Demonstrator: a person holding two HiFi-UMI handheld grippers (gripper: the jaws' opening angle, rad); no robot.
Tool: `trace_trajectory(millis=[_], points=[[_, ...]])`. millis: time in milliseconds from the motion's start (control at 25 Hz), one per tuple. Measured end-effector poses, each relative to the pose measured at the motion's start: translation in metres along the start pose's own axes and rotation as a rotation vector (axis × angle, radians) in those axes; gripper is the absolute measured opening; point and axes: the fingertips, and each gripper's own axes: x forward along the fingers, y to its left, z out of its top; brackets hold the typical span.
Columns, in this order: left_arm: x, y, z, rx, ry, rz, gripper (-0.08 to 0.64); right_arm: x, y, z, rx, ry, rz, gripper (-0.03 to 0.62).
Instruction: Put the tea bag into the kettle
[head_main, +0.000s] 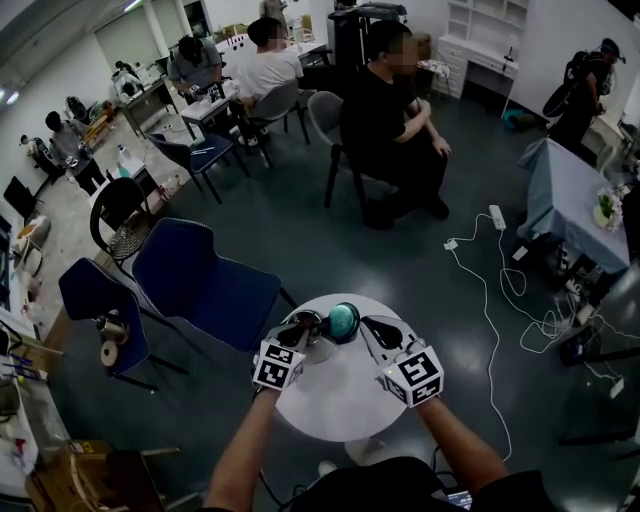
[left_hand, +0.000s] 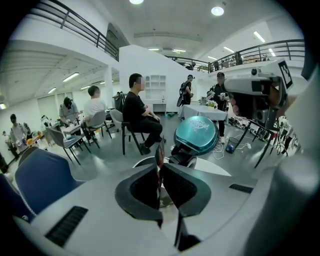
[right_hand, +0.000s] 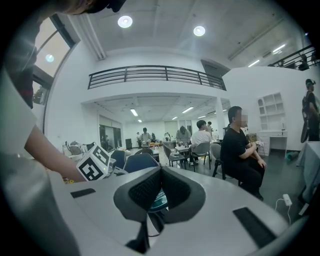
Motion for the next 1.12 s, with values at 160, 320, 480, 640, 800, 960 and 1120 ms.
trace_trajectory(millis=[160,320,480,640,800,960,1120], points=[[0.010,0.001,-0.005,0.003,0.028,-0.002,0.038,0.003,-0.004,-0.003,0.002,0.005,0.010,0.015],[0.019,0.006,-0.009,0.033,0.050,0.005,0.038,0.004,-0.009,-0.005,0.009,0.008,0.003,0.015],[0.024,0.005,-0.011,0.035,0.053,0.007,0.038,0.003,-0.013,-0.010,0.016,0.017,0.002,0.015],[0.026,0.005,-0.011,0.039,0.048,0.017,0.038,0.001,-0.014,-0.016,0.027,0.027,0.005,0.015],[0.028,0.006,-0.013,0.084,0.062,0.043,0.038,0.003,-0.012,-0.020,0.036,0.034,0.013,0.015],[0.031,0.009,-0.024,0.067,0.081,0.046,0.038,0.005,-0.009,-0.024,0.040,0.037,0.022,0.015],[0.032,0.011,-0.023,0.062,0.080,0.040,0.038,0.007,-0.008,-0.027,0.043,0.049,0.026,0.015]])
